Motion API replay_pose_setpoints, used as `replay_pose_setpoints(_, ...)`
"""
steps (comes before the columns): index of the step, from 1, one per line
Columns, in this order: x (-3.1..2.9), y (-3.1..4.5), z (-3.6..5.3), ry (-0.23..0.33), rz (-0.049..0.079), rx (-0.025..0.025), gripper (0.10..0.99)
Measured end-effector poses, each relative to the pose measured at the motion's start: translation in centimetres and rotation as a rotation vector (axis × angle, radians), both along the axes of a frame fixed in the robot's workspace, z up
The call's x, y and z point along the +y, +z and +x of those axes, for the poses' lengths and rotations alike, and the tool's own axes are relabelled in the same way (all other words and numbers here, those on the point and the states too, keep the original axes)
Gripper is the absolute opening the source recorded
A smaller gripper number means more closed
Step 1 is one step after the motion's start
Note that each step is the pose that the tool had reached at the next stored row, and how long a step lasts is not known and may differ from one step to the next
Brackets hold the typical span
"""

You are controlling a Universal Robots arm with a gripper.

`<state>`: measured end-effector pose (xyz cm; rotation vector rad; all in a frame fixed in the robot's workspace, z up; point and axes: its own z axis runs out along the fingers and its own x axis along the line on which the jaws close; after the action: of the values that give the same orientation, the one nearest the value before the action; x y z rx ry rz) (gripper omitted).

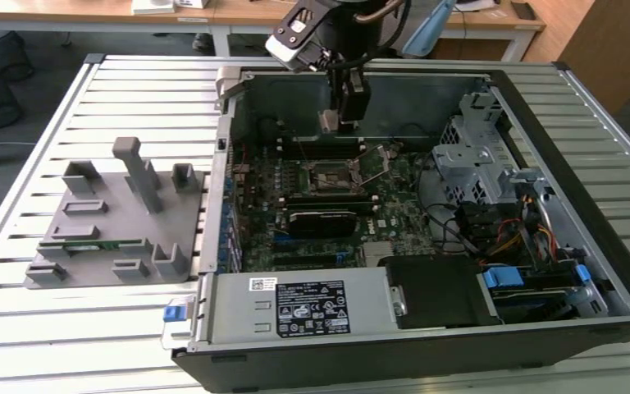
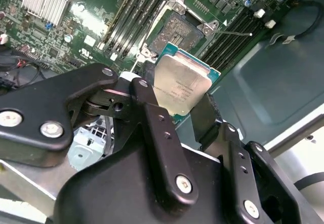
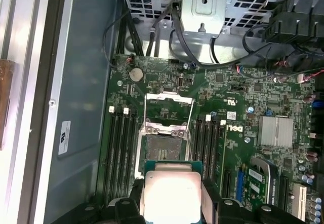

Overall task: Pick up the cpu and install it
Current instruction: 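Place the cpu into insertion slot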

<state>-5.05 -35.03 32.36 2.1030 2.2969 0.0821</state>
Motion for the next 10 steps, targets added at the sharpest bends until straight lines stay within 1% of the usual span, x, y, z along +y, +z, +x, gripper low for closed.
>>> replay_pose_setpoints(3, 0.00, -0.51, 0.02, 0.000, 0.000, 0.0021, 0.533)
replay_pose_setpoints(10, 0.03, -1.47, 0.16, 0.000, 0.000, 0.0051, 0.533)
